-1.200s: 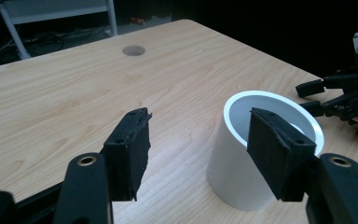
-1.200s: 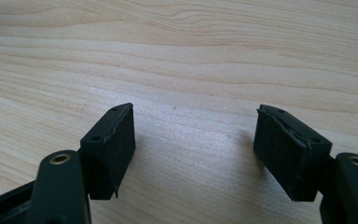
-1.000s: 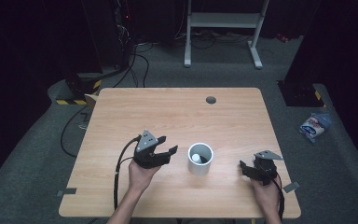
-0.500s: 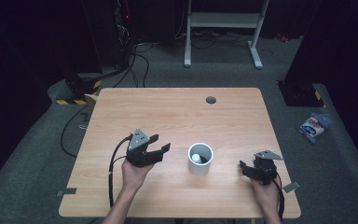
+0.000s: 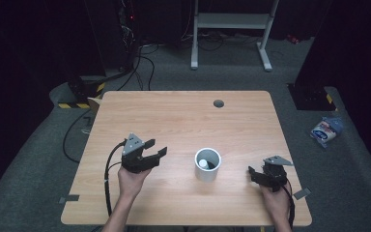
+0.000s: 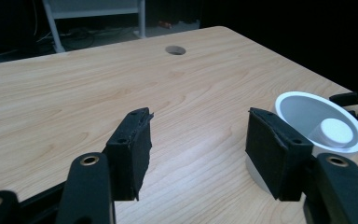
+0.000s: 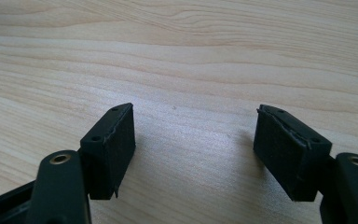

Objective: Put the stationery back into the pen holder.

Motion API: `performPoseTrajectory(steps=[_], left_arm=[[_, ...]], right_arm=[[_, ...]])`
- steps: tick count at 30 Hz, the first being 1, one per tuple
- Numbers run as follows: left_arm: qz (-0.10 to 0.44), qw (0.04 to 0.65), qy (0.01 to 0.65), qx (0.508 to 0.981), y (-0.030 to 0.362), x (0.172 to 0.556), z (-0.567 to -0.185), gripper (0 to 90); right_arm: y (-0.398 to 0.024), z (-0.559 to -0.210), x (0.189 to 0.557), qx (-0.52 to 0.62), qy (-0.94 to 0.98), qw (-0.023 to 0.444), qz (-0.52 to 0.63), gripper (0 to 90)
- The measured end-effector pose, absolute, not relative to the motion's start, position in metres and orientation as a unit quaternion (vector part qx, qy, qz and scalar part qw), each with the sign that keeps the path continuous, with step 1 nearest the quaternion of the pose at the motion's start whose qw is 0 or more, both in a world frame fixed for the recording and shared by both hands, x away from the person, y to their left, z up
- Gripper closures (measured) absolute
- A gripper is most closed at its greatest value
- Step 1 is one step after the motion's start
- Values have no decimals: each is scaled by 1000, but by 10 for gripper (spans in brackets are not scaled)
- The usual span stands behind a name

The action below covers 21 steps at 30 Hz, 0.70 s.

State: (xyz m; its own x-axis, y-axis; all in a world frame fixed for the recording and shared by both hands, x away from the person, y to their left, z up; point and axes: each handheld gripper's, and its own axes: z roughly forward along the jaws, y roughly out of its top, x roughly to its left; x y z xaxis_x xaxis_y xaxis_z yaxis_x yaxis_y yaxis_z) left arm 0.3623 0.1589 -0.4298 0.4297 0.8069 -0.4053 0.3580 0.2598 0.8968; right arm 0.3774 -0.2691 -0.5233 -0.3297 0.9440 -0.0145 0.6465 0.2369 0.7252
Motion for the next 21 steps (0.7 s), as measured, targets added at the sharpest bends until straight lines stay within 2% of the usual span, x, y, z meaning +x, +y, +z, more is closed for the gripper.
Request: performPoseTrajectory(steps=[21], left_arm=[[193, 603, 539, 555, 192, 358, -434, 402]], right_arm=[[-269, -523, 377, 530, 751, 234, 318, 292]])
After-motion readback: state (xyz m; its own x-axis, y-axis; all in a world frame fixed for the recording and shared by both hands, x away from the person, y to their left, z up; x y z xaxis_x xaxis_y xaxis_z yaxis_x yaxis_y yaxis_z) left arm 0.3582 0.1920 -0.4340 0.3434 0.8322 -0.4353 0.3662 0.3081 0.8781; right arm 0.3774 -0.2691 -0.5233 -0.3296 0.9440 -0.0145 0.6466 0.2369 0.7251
